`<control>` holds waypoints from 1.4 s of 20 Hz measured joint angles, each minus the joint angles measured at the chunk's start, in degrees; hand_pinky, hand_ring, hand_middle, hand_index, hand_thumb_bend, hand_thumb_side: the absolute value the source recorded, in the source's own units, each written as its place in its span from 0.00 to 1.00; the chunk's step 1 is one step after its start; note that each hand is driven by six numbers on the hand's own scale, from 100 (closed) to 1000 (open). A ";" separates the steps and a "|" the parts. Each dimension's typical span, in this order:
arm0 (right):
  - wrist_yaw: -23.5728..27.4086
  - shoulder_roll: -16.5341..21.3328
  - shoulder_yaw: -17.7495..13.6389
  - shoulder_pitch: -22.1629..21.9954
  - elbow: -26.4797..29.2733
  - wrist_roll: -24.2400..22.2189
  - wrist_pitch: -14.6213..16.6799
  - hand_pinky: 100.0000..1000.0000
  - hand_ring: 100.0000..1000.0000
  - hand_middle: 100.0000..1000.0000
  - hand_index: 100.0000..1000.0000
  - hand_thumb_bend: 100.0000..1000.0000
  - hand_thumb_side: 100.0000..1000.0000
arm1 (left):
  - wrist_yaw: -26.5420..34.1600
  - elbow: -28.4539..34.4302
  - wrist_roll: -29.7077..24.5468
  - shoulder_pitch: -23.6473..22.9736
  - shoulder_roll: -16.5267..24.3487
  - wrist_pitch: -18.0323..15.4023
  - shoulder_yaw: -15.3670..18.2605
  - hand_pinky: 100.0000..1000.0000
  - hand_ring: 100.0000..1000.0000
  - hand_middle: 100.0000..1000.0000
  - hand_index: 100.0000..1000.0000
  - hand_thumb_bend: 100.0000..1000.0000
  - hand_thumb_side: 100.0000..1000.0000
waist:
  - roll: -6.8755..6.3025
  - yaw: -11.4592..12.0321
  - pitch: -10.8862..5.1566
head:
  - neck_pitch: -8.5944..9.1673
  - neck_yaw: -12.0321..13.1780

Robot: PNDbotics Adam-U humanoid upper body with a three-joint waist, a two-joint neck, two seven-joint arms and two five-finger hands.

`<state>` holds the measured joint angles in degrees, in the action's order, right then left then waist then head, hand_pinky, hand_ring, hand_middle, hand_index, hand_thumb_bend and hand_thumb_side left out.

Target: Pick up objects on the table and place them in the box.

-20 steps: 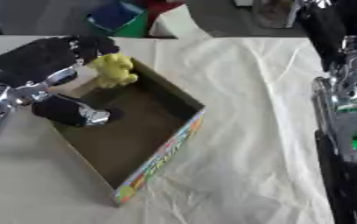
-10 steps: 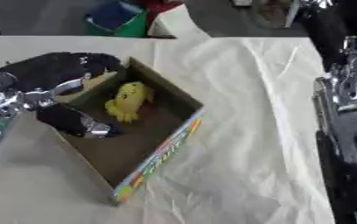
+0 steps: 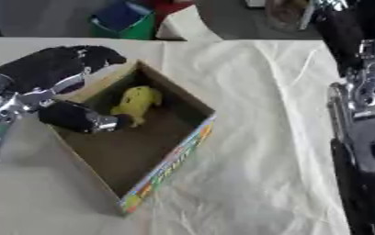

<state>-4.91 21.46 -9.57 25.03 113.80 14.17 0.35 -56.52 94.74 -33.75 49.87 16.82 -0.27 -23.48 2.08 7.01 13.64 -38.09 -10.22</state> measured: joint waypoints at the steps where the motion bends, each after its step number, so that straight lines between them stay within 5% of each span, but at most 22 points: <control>1: -0.02 0.00 -0.03 -0.20 0.00 0.09 -0.07 0.74 0.65 0.40 0.75 0.00 0.41 | -0.02 0.74 0.52 0.59 0.66 0.48 0.72 0.66 0.85 0.81 0.89 0.42 0.79 | -0.01 0.53 -0.12 | -0.15 -0.26; 7: -0.11 0.22 -0.31 -0.48 0.00 0.34 -0.21 0.74 0.65 0.40 0.75 0.00 0.41 | 1.48 5.62 4.99 -0.34 7.74 4.51 7.25 0.67 0.86 0.81 0.91 0.49 0.79 | -0.62 0.75 -0.39 | -0.49 -0.55; 15: -0.17 0.46 -0.29 -0.31 0.00 0.35 -0.20 0.74 0.65 0.40 0.75 0.00 0.41 | 3.51 1.93 7.73 -2.08 18.38 5.17 10.33 0.68 0.87 0.81 0.91 0.50 0.82 | -0.53 -1.07 -0.22 | -0.08 0.32; 28: -0.17 0.46 -0.28 0.26 0.00 0.22 -0.13 0.74 0.65 0.40 0.75 0.00 0.40 | 2.32 -13.35 7.78 -2.33 20.02 5.30 11.83 0.69 0.88 0.83 0.95 0.56 0.92 | -0.23 -2.36 1.53 | 1.39 0.57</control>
<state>-5.08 21.92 -9.84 25.30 113.80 14.39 0.22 -54.20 81.39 -25.97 47.54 36.84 5.03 -11.65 1.85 4.65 15.17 -36.70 -9.66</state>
